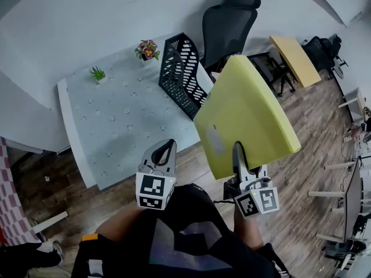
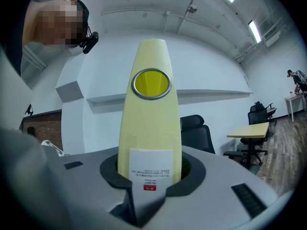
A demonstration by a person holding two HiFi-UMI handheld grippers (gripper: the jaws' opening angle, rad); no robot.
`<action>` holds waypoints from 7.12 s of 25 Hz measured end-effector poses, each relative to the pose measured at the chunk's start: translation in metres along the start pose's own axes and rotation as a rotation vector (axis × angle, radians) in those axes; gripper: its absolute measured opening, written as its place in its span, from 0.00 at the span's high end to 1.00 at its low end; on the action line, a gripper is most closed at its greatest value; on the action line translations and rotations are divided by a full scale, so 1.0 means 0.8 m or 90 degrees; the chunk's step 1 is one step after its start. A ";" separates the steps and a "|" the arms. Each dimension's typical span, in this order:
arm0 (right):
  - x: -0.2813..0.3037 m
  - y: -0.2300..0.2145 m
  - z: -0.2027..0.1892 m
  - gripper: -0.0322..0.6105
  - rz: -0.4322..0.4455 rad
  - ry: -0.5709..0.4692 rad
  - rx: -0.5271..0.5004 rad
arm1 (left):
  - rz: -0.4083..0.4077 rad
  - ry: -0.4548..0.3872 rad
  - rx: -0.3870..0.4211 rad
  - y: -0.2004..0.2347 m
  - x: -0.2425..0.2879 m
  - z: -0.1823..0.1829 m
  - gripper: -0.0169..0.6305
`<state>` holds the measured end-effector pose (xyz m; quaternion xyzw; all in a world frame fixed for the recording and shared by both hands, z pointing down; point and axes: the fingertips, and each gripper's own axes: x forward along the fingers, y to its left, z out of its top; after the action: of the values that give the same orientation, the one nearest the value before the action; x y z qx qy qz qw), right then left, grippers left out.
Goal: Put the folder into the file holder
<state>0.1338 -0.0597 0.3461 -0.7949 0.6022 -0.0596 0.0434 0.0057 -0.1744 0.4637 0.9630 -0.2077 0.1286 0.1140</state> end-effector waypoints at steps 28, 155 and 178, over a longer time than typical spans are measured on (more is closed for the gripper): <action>0.280 -0.043 0.028 0.73 0.210 -0.013 -0.023 | 0.220 0.008 -0.053 0.126 0.116 0.052 0.97; -0.008 -0.149 -0.079 0.67 0.549 0.146 -0.139 | 0.522 -0.041 -0.084 -0.245 0.065 -0.005 0.97; -0.044 -0.141 -0.094 0.89 0.523 0.171 -0.148 | 0.517 -0.055 -0.104 -0.266 0.033 -0.028 0.97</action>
<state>0.2207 0.0053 0.4351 -0.4745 0.8711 -0.0718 -0.1046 0.1155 0.0111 0.4571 0.7952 -0.5847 0.1054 0.1211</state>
